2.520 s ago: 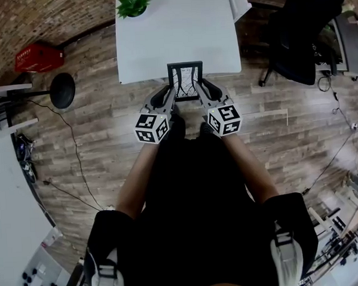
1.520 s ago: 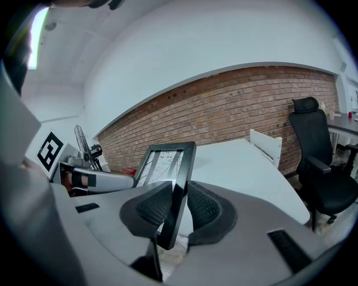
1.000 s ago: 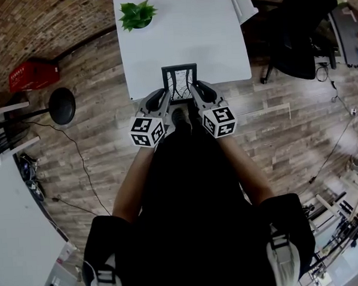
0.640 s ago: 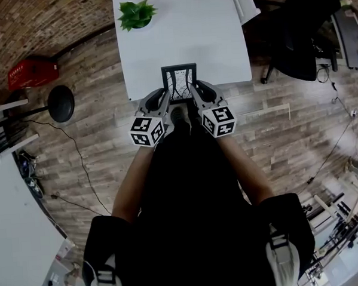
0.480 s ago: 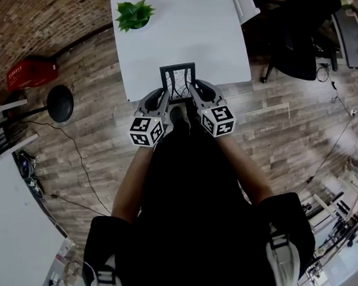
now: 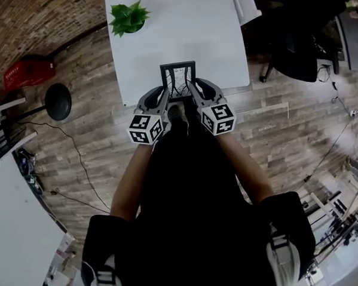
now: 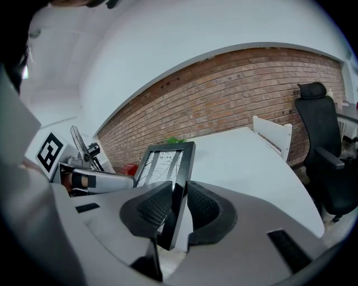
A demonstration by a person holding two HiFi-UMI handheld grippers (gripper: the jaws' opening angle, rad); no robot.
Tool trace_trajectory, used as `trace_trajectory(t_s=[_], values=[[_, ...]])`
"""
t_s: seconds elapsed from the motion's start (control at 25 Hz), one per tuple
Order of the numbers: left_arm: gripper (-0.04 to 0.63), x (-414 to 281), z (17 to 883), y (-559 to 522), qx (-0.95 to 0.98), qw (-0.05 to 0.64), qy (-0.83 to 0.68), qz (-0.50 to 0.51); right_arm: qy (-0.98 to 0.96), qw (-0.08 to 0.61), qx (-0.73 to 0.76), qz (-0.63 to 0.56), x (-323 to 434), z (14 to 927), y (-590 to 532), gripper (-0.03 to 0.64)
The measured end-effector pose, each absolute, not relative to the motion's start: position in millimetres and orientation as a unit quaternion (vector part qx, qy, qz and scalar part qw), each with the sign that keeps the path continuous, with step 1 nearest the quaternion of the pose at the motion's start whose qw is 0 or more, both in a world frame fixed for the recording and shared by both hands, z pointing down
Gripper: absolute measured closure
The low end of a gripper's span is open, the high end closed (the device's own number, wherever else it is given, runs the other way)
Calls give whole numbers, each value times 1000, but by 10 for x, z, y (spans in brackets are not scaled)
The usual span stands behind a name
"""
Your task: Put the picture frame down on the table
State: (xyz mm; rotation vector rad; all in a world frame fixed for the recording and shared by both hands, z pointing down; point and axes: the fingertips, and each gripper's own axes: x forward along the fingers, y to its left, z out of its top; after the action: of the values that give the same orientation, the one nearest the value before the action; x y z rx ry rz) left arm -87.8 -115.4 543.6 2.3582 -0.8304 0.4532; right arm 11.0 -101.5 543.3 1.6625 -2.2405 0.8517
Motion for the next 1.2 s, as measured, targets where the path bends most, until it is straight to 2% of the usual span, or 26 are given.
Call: trace_trajectory(t_s=[1.2], values=[[512,-446,6296,-1878,850,355,-320,222,-764,162,513,356,538,6324,-1816,535]])
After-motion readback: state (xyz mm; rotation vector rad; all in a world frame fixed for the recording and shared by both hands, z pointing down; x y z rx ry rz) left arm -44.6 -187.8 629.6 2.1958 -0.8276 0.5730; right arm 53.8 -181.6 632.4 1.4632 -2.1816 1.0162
